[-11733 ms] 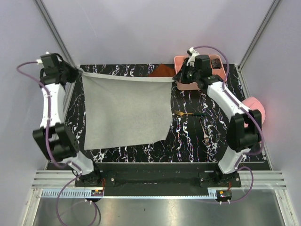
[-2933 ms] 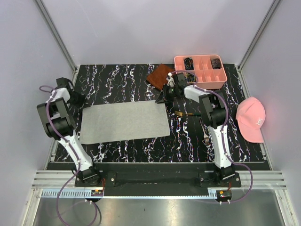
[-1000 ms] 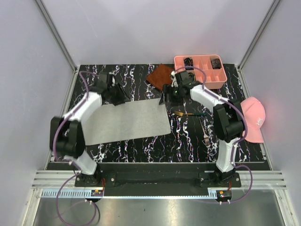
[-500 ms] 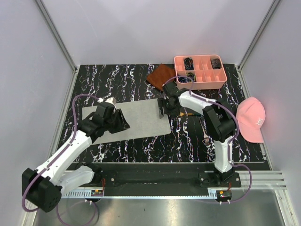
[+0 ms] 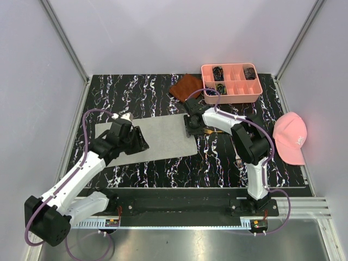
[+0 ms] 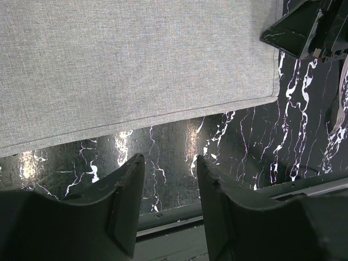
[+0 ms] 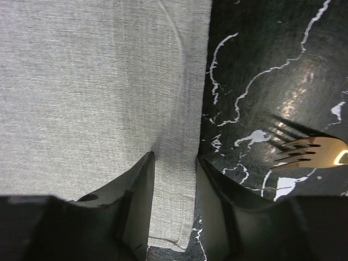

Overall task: Fold the napkin into a case and place the utensils inside
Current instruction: Pick up the rectangle-folded napkin from the center of the board, then fold the rectangle-folded napkin at the center of the board.

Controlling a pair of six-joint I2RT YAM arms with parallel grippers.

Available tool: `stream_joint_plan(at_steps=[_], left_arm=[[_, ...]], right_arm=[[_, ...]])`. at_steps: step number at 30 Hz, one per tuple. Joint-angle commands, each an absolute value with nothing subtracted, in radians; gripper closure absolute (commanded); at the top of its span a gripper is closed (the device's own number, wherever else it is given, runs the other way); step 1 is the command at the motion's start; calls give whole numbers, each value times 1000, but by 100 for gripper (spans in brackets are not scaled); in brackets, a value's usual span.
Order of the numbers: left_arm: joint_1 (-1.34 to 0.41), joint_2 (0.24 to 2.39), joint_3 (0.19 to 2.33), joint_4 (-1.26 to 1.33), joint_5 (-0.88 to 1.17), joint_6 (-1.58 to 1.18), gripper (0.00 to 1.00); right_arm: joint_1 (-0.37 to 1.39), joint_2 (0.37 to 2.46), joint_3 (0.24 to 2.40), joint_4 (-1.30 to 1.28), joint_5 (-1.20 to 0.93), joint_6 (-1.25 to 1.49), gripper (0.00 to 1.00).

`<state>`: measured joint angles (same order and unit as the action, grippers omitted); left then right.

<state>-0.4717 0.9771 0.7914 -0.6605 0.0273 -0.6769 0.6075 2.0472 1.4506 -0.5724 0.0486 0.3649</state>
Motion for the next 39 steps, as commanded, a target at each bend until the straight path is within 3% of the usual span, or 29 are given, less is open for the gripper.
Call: stream_joint_plan(at_steps=[1,4,7,8,11,22,30,39], left_arm=[[-469,988,844,-641,3,-655,52],[-451,1008,857,-640,12,-658,52],[-396,1028,862,-635,57,-666,51],[-375,1032,861,-632,76,-666,51],[-284,1064,851,-604,175,-664,51],[-88,1339,940,-558,291,-630,58],[-84,1430,992,-537,302,-638,59],[-83,1465,979,-523,305,-635,60]], right_arm=[[626,2123,1402,-588,155,394,63],[626,2138,1408,-592,169,387,70],[624,2152,1417,-591,182,373,83],[626,2152,1419,-591,181,370,91],[626,2140,1424,-584,190,353,100],[568,1912,1401,-574,101,227,100],[453,1746,1316,-586,69,176,100],[437,1686,1284,-594,74,169,100]])
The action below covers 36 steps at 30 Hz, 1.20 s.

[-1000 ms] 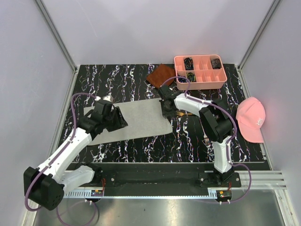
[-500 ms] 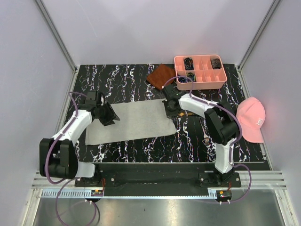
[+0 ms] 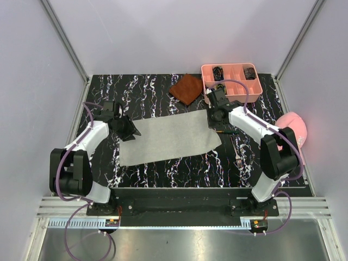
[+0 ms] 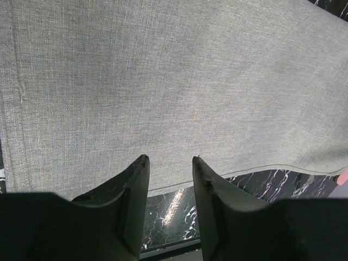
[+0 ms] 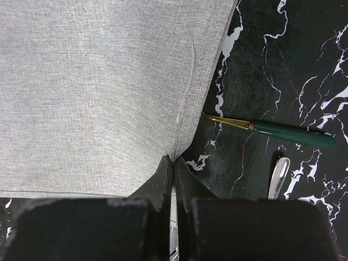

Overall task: Fold the napkin into a case and place the utensils inside
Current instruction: Fold the rectangle-folded napkin at the center of the board.

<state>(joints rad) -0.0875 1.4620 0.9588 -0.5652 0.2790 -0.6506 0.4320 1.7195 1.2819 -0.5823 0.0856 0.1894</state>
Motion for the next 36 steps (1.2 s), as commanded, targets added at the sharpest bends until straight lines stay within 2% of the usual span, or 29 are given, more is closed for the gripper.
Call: stream_joint_plan(at_steps=[1,5,9,12,22,36], left_arm=[[-81,1465,974,-523,305,-634,60],[-80,1454,957,-519,305,-630,60],[-72,1450,931,-515,269,-629,61],[-48,1450,890,-509,219,-655,67],[-3,1350,804,-515,135,-690,71],[32,1328,746,-520,114,-675,72]], right_arm=[[437,1686,1290,-594,57,169,100],[448,1697,1331,-583,-27,199,100],[530,1716,1391,-586,-55,222,100],[589,1753,1448,-580,-92,259,100],[732,1966,1679,-511,-250,403,100],[815,2218,1934,-505,-347,445,100]])
